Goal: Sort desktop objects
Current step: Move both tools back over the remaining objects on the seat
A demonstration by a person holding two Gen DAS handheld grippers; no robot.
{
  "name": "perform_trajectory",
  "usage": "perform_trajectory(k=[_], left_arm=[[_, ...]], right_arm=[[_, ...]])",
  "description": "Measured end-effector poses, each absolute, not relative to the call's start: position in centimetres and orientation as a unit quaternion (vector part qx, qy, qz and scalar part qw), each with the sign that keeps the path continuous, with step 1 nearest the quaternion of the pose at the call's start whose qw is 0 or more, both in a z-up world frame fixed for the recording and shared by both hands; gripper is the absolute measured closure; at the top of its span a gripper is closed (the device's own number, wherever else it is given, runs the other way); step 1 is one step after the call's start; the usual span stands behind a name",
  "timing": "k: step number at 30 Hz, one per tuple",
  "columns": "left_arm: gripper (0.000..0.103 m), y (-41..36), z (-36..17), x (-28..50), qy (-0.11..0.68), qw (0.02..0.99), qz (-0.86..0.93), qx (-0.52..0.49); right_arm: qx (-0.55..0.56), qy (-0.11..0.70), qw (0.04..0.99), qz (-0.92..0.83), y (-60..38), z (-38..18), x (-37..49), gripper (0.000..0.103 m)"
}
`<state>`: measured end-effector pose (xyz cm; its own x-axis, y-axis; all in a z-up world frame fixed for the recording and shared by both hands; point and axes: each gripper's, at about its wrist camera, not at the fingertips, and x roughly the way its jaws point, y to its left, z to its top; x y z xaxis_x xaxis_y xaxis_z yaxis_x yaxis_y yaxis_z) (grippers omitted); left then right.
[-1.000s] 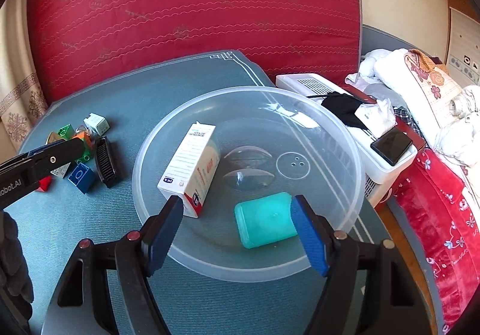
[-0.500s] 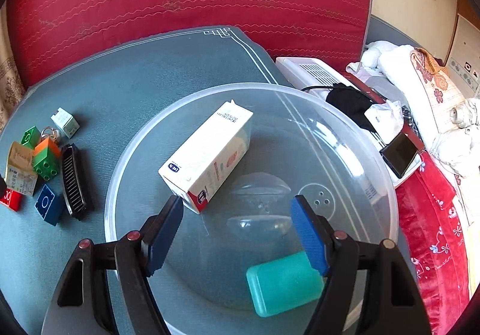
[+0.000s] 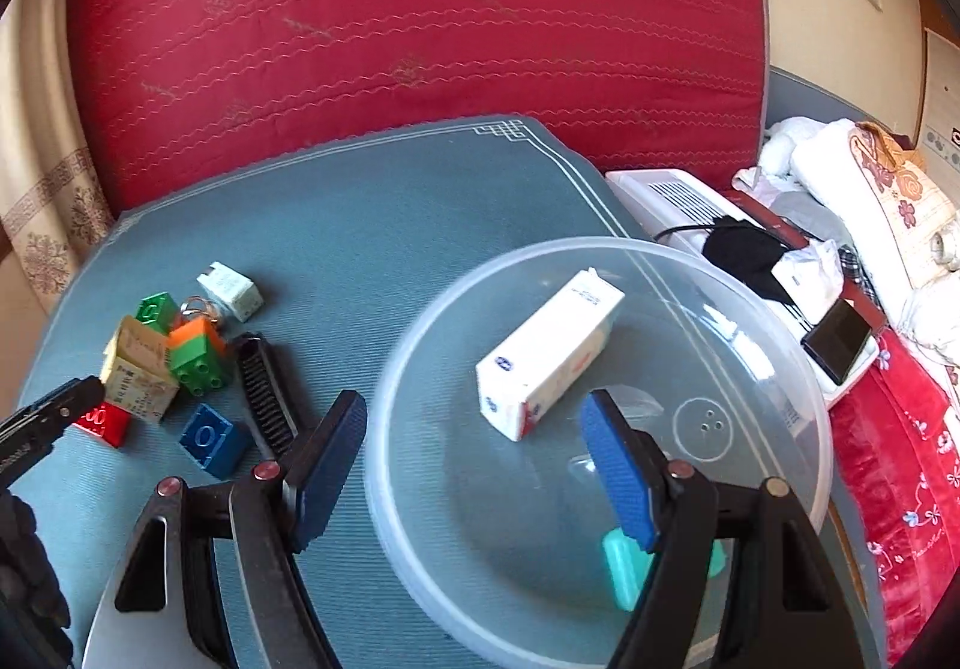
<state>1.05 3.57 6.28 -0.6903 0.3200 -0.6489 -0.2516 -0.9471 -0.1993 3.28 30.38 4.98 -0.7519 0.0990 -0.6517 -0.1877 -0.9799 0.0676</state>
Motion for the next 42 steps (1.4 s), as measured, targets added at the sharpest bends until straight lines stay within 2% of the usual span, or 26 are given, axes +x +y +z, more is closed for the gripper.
perform_trajectory(k=[11, 25, 32, 33, 34, 37, 39, 42], left_arm=[[0.053, 2.5, 5.4, 1.3, -0.045, 0.141, 0.917, -0.370], [0.053, 1.7, 5.2, 2.5, -0.036, 0.153, 0.925, -0.347], [0.053, 0.6, 5.3, 2.1, -0.060, 0.146, 0.928, -0.339], [0.050, -0.1, 5.3, 2.1, -0.066, 0.139, 0.929, -0.337], [0.041, -0.3, 5.3, 2.1, -0.074, 0.136, 0.929, -0.335], [0.025, -0.6, 5.3, 2.2, -0.084, 0.130, 0.930, -0.333], [0.019, -0.5, 5.2, 2.2, -0.077, 0.132, 0.930, -0.335], [0.018, 0.3, 5.2, 2.0, -0.059, 0.127, 0.931, -0.336]], right_arm=[[-0.348, 0.059, -0.023, 0.935, 24.1, 4.1, 3.0, 0.025], [-0.382, 0.077, -0.069, 0.918, 21.5, 1.5, 2.3, 0.025], [-0.397, 0.089, -0.076, 0.910, 21.4, 0.6, 2.1, 0.023], [-0.398, 0.090, -0.077, 0.910, 21.4, 0.5, 2.1, 0.023], [-0.399, 0.091, -0.078, 0.909, 21.4, 0.4, 2.1, 0.023], [-0.401, 0.093, -0.081, 0.908, 21.5, 0.3, 2.2, 0.023], [-0.402, 0.091, -0.083, 0.907, 21.4, 0.3, 2.2, 0.022], [-0.400, 0.088, -0.086, 0.908, 21.3, 0.3, 2.2, 0.022]])
